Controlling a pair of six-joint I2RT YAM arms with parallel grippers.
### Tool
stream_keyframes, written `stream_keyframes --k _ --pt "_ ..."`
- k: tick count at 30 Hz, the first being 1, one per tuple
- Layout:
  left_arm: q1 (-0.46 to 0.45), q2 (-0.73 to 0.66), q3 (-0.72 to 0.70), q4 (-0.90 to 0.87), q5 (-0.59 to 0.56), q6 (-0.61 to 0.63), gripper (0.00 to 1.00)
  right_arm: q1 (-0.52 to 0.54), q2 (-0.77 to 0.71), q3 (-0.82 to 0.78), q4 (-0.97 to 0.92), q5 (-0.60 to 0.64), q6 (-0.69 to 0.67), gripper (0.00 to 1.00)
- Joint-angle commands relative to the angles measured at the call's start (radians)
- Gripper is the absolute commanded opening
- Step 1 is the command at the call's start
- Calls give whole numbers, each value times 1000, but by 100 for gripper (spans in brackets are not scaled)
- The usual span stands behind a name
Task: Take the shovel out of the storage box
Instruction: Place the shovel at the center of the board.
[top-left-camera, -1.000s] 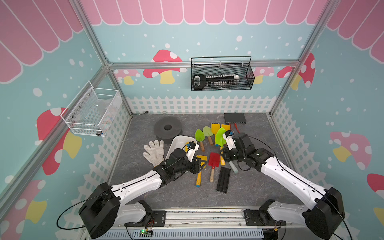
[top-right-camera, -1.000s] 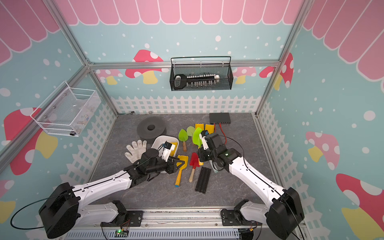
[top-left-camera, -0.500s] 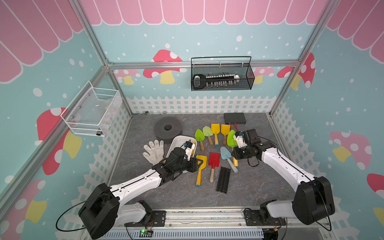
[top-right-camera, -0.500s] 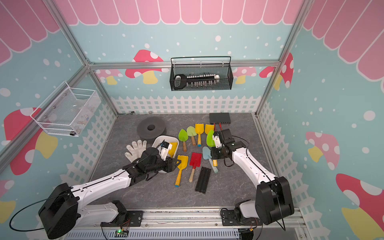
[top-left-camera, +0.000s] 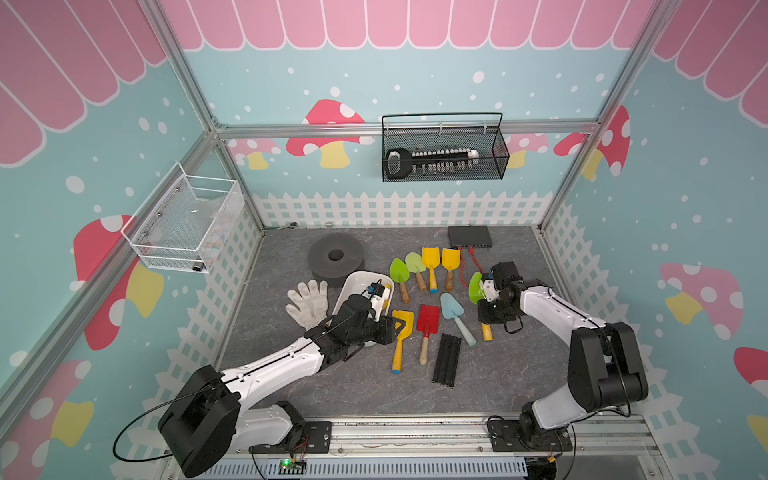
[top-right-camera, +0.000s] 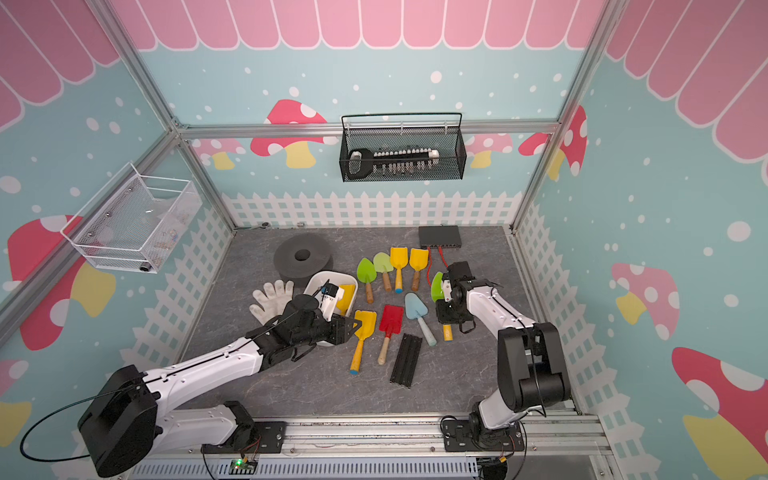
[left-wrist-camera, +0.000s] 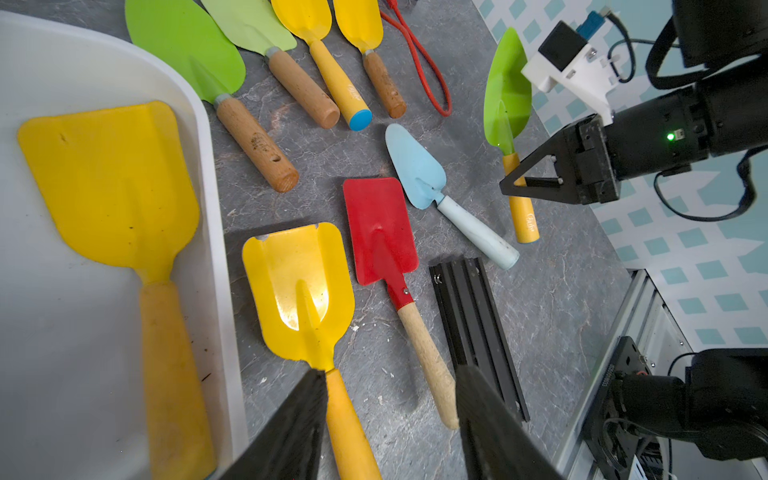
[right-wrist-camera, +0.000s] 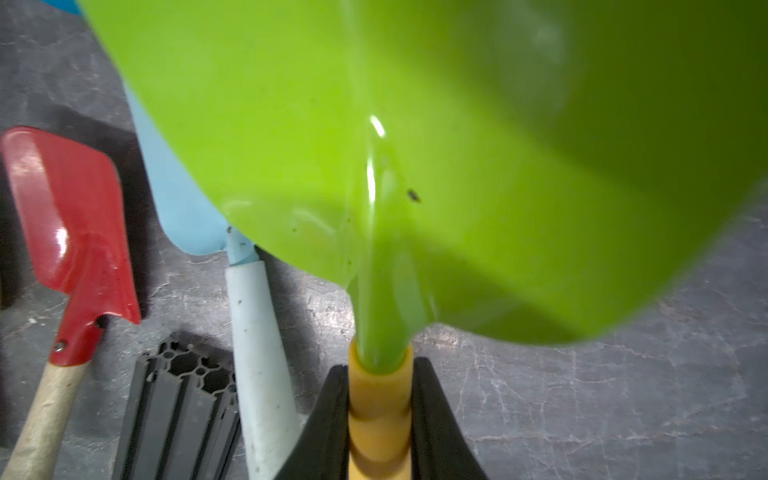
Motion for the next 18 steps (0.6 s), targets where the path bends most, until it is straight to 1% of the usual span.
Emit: stream_keyframes --k 1,9,18 --pt "8 3 26 -19 -16 -13 53 -16 35 -6 0 -17 -17 14" --pt "7 13 27 -19 -14 -18 54 -21 108 -15 37 -47 -11 17" --pt "8 13 27 -16 -12 -22 54 -22 152 -14 53 -20 7 24"
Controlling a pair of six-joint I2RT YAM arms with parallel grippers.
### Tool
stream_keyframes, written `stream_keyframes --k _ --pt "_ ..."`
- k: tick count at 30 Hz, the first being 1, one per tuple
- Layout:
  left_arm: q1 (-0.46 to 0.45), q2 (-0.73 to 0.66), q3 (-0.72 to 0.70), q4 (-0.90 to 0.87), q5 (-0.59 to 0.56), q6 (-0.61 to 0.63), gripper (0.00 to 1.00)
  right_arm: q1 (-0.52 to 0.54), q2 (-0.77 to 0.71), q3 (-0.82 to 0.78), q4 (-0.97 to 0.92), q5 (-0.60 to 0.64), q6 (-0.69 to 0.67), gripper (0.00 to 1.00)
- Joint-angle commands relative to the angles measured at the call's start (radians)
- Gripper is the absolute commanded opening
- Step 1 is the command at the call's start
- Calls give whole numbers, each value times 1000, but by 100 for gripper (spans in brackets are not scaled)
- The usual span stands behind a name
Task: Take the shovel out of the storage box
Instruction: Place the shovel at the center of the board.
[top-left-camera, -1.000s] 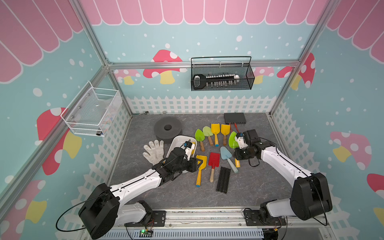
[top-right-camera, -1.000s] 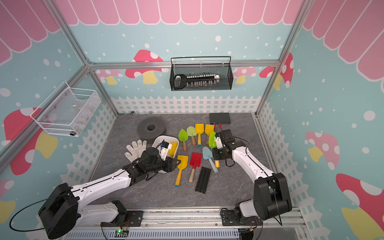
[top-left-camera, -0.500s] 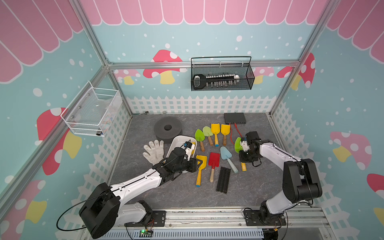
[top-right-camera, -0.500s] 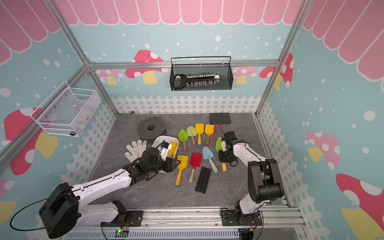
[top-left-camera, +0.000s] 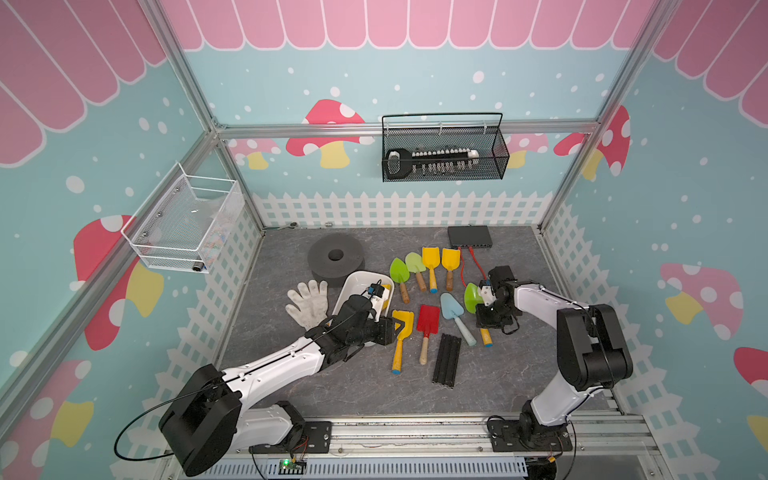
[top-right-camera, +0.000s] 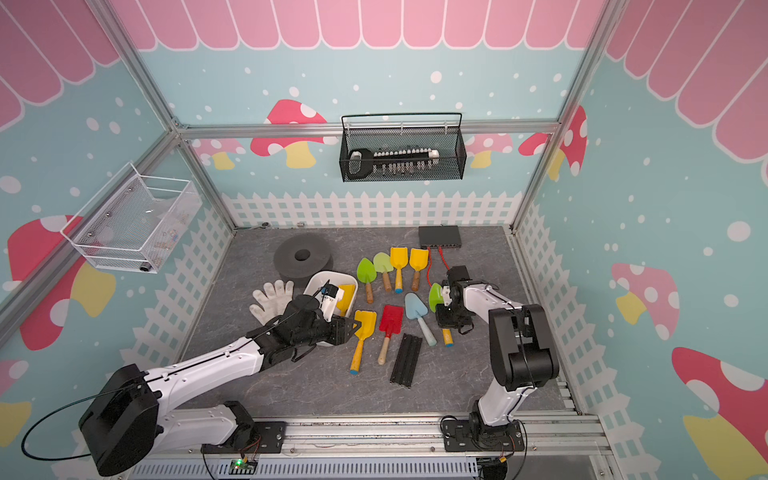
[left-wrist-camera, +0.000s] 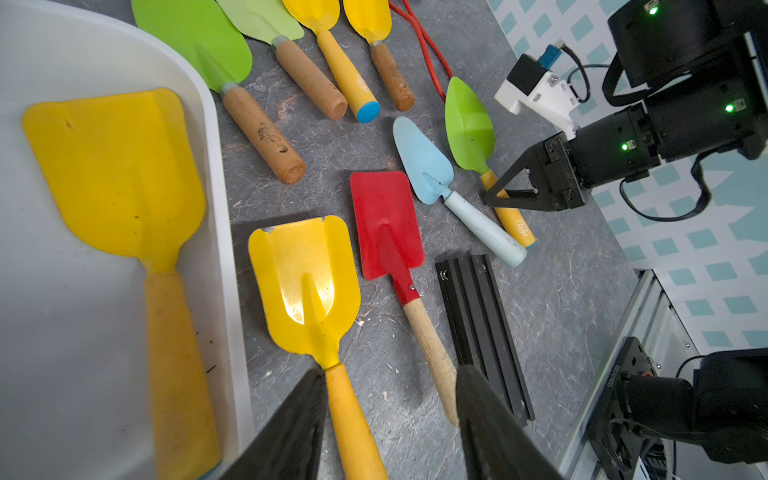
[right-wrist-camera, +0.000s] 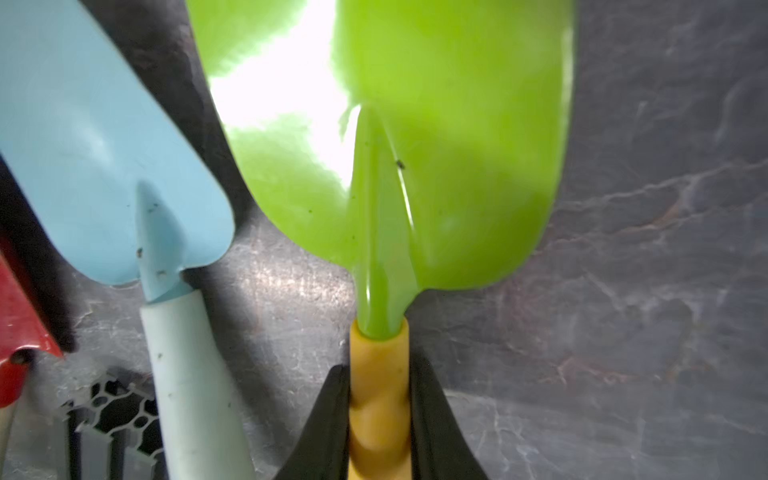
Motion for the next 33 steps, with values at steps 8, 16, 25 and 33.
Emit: stream_keyframes --k 8,16,25,33 --pt "8 9 25 -1 -3 -16 54 -4 25 -13 13 24 24 33" --pt "8 13 25 3 -3 -16 54 -4 -56 -26 7 44 42 46" --pt "7 7 26 -6 -24 4 55 -2 -288 -63 -6 60 60 60" --pt "8 -87 -4 -37 -152 30 55 24 -498 -106 -11 -72 37 57"
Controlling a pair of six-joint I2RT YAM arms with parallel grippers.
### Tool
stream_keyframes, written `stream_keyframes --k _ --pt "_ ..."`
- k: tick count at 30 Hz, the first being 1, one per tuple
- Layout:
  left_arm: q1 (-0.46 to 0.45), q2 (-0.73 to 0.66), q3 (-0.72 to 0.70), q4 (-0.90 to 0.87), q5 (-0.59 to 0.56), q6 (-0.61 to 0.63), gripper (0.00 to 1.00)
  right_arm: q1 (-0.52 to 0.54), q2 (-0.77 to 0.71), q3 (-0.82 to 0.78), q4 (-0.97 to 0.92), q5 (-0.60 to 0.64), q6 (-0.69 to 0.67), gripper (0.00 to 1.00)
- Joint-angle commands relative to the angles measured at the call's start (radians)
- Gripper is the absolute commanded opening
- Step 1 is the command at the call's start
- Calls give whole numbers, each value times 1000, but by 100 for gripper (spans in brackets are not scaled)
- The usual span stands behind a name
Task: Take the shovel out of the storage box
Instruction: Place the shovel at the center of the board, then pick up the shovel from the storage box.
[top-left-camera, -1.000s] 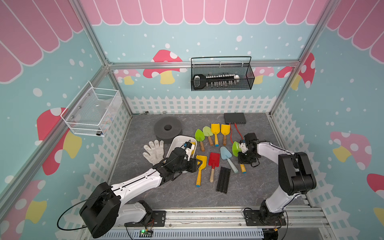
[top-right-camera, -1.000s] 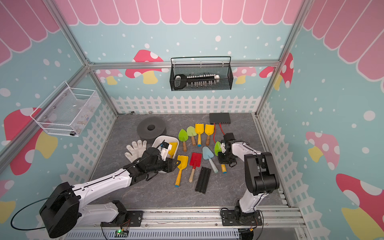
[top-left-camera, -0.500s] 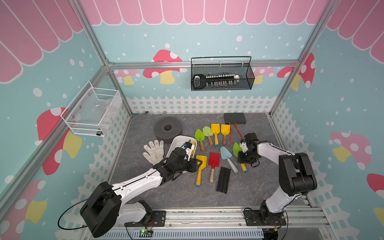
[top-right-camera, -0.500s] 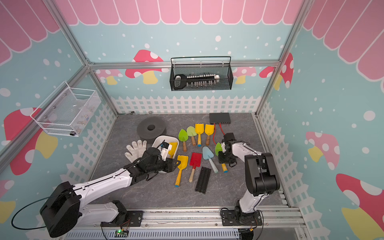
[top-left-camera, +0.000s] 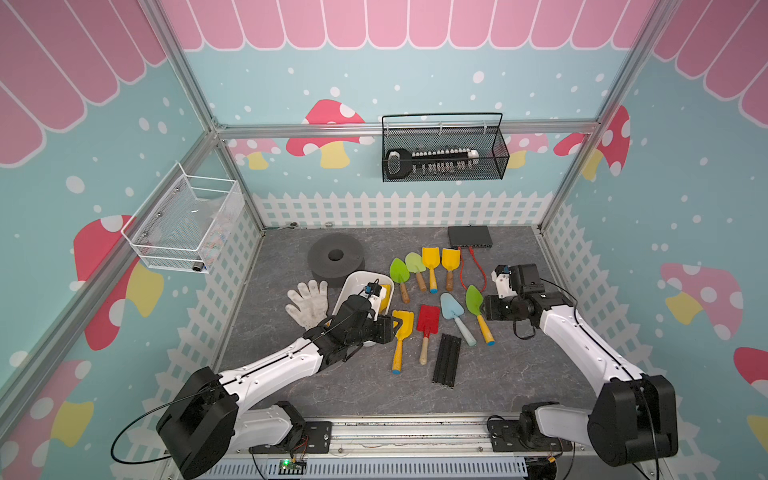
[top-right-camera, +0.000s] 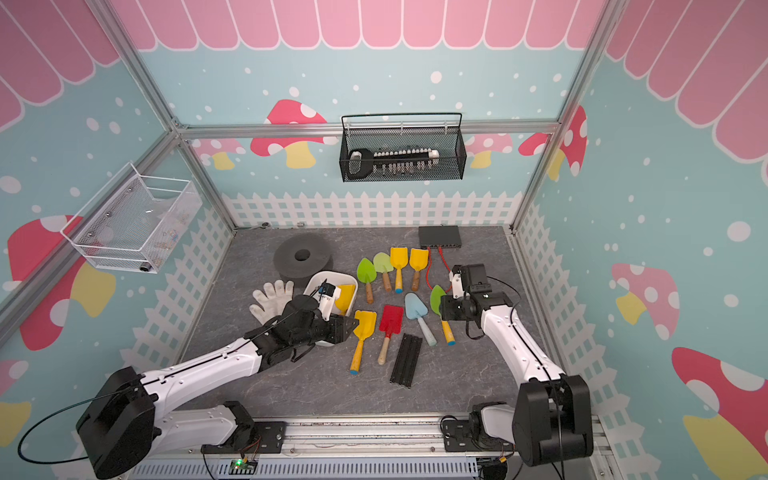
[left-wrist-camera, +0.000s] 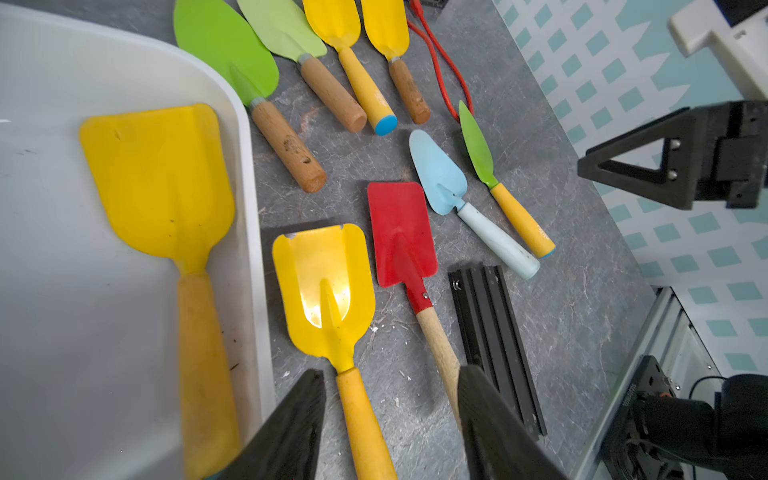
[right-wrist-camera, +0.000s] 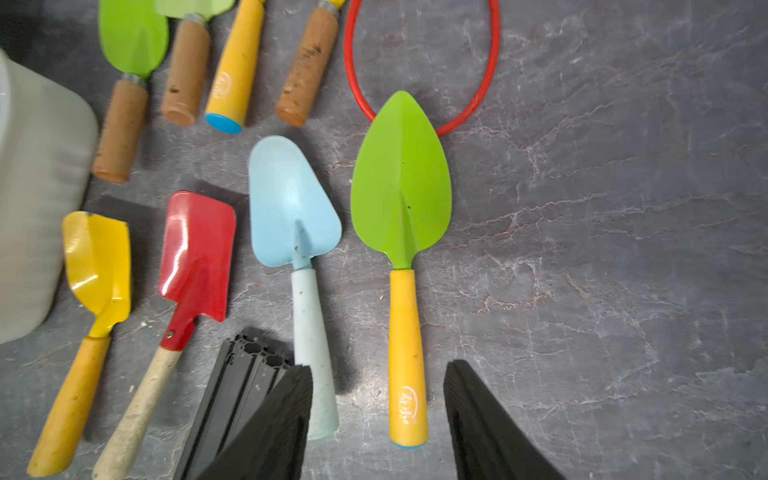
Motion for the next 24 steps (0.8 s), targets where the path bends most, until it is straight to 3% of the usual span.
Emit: stream_keyframes --k 1,10,17,24 --pt "8 -56 -5 -25 -90 31 55 23 -66 -23 -26 -75 -4 57" --pt "30 -66 8 -97 -210 20 55 122 -119 37 -4 -184 67 54" --pt "104 -24 12 -116 -175 -2 56 273 -15 144 21 -184 75 55" --pt "173 70 30 -124 -106 -13 56 354 121 221 39 -181 40 58"
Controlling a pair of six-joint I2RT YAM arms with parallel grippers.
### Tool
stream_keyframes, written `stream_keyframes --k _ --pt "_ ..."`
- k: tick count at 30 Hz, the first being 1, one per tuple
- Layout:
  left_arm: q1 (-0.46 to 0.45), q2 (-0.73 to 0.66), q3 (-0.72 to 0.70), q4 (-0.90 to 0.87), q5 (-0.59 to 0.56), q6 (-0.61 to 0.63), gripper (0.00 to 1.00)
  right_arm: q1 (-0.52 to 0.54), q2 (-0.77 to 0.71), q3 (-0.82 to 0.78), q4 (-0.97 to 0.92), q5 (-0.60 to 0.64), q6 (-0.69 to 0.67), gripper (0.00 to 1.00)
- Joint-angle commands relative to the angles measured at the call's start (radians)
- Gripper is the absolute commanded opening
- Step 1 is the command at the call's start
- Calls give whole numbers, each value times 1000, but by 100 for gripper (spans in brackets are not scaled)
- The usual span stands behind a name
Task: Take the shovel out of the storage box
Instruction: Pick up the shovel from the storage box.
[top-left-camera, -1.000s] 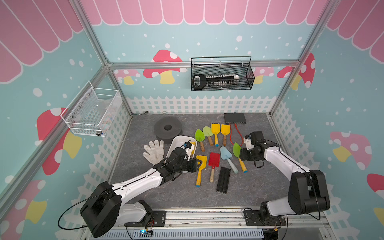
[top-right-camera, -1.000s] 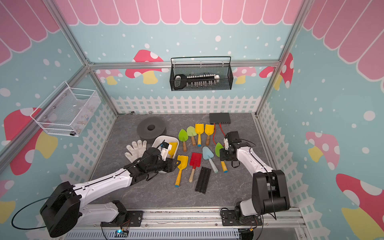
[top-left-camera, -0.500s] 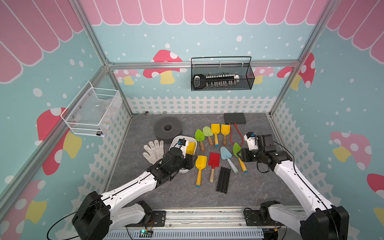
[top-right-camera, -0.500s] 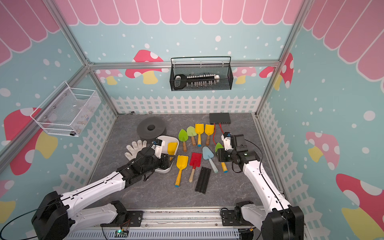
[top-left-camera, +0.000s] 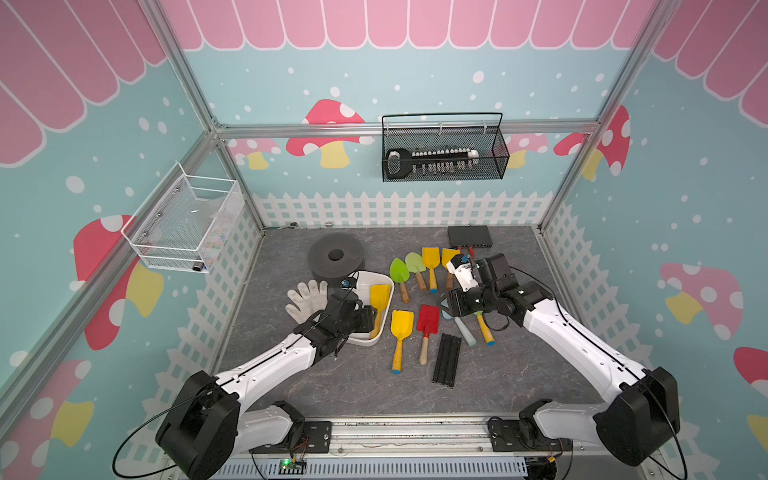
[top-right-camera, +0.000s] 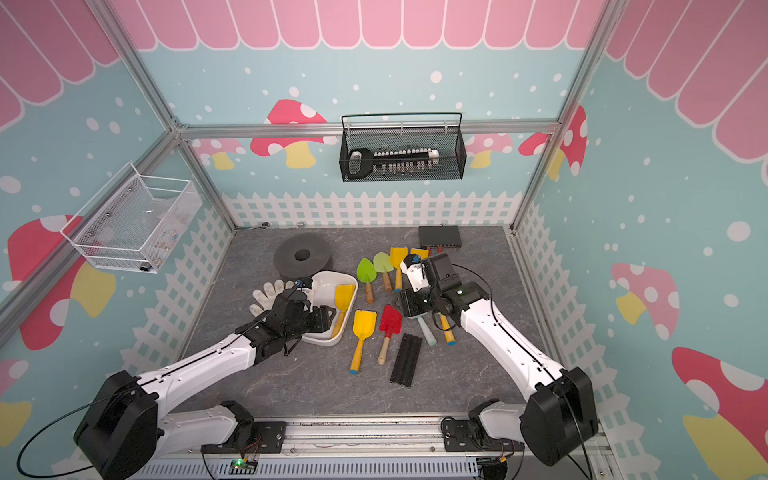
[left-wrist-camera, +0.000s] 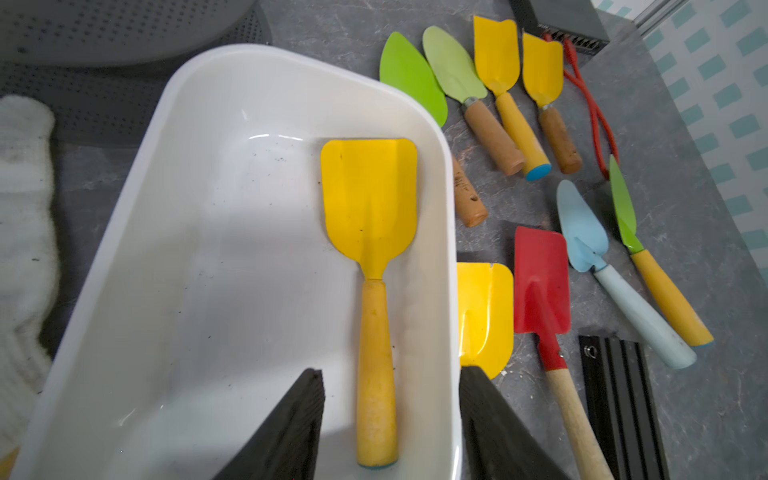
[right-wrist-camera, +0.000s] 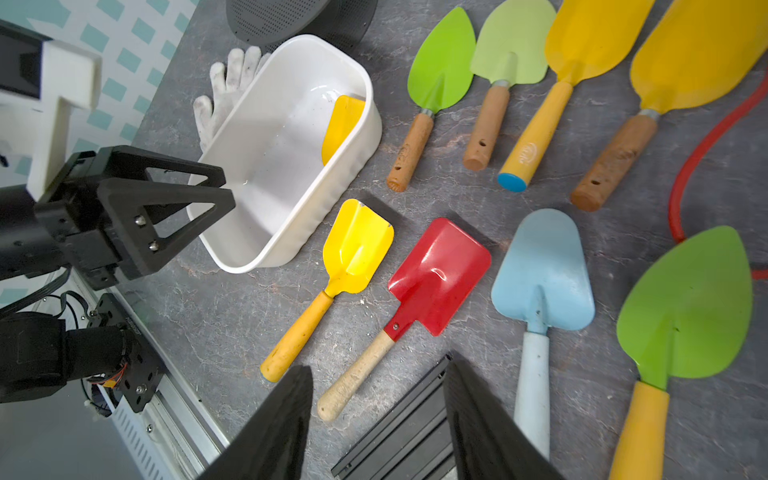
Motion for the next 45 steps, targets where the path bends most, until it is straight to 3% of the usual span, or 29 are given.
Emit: stream_keyframes --k 1,11,33,40,45 --pt "23 49 37 -24 49 -15 56 27 45 26 16 -3 -23 58" --pt "43 240 116 -59 134 8 52 47 110 17 57 -22 -55 58" --pt "39 469 246 -127 17 29 46 46 21 -68 101 -53 -75 58" --pt "37 493 259 -147 -14 25 36 47 -3 -77 106 -53 -83 58" --pt "37 486 259 -151 -25 24 23 47 -1 -81 113 -59 -85 58"
